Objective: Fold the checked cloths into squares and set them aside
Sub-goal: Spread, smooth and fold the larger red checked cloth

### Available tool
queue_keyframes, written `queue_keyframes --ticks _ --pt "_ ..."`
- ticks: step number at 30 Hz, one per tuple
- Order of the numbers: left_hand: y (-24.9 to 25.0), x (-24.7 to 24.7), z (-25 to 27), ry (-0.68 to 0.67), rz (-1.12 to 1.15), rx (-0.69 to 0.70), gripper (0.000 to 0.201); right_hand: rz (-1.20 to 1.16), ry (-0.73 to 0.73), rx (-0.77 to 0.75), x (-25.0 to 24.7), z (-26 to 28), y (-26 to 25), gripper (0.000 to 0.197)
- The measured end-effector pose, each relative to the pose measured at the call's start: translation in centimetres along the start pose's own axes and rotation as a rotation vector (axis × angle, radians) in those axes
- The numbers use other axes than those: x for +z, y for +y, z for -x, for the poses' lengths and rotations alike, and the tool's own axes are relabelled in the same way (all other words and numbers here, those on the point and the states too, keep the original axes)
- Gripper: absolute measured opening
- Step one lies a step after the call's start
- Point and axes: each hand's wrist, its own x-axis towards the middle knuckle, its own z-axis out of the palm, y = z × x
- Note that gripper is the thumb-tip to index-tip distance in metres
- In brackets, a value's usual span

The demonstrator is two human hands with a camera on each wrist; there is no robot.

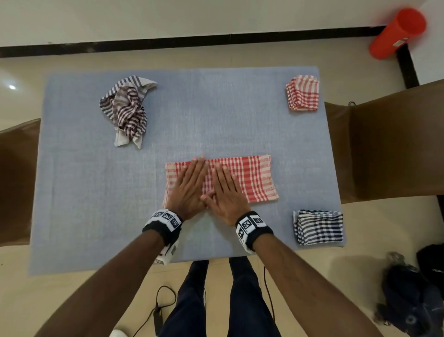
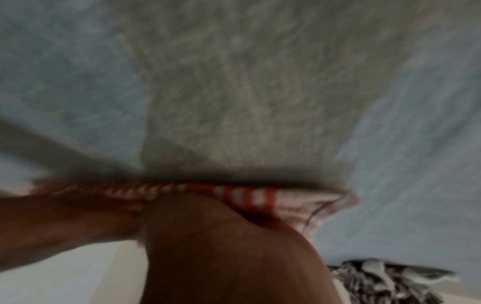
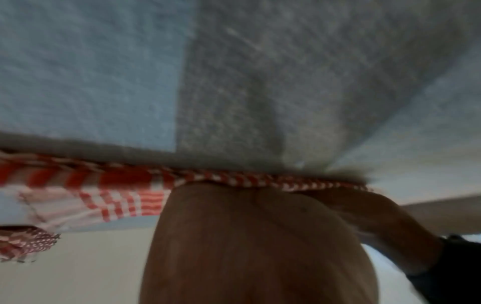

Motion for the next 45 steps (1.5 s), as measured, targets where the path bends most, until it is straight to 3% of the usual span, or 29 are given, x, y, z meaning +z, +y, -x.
queue_keyframes --ticks 5,11,13,15,18,20,22,26,29,33,37,40,45 --pt "-1.7 0.9 0.4 -0.004 -0.017 0.013 0.087 0.089 0.013 -0.006 -0.8 1.0 5.1 0.083" --pt "-1.5 0.9 0.5 0.008 0.001 -0.003 0.085 0.015 0.090 0.325 -4.0 2.8 13.5 0.092" --pt "-1.5 0.9 0.5 0.013 0.000 -0.004 0.085 -0.041 0.172 0.382 -5.2 2.1 12.6 0.091" --pt "-1.5 0.8 0.4 0.013 -0.003 -0.002 0.085 -0.050 0.197 0.289 -6.0 0.6 9.9 0.090" --pt "-1.4 0.7 0.4 0.011 -0.011 -0.001 0.085 -0.021 0.104 0.071 -4.6 -1.5 5.3 0.087" --pt "-1.5 0.7 0.4 0.015 -0.009 -0.002 0.086 0.039 0.003 0.024 -2.7 -1.9 4.6 0.086" --pt "-1.5 0.7 0.3 0.010 -0.001 0.001 0.086 0.063 -0.036 0.046 -1.8 -1.8 6.5 0.083" --pt "-1.7 0.9 0.4 0.019 0.010 -0.044 0.090 0.057 0.003 0.230 -3.4 -0.5 12.6 0.083" --pt "-1.9 0.8 0.3 0.013 0.029 -0.092 0.096 0.068 0.001 0.252 -4.8 0.4 14.9 0.083" --pt "-2.0 0.7 0.2 0.009 0.066 -0.157 0.102 -0.006 -0.037 0.278 -6.3 0.2 14.4 0.079" --pt "-3.2 0.3 0.7 0.000 0.070 -0.191 0.093 -0.102 0.071 0.306 -7.7 -0.1 13.7 0.062" --pt "-4.5 -0.2 1.0 -0.006 0.055 -0.269 0.087 -0.156 0.068 0.360 -8.2 -1.1 13.1 0.056" --pt "-6.8 -0.9 2.2 -0.013 0.037 -0.371 0.083 -0.199 0.169 0.337 -8.7 -2.6 11.7 0.026"
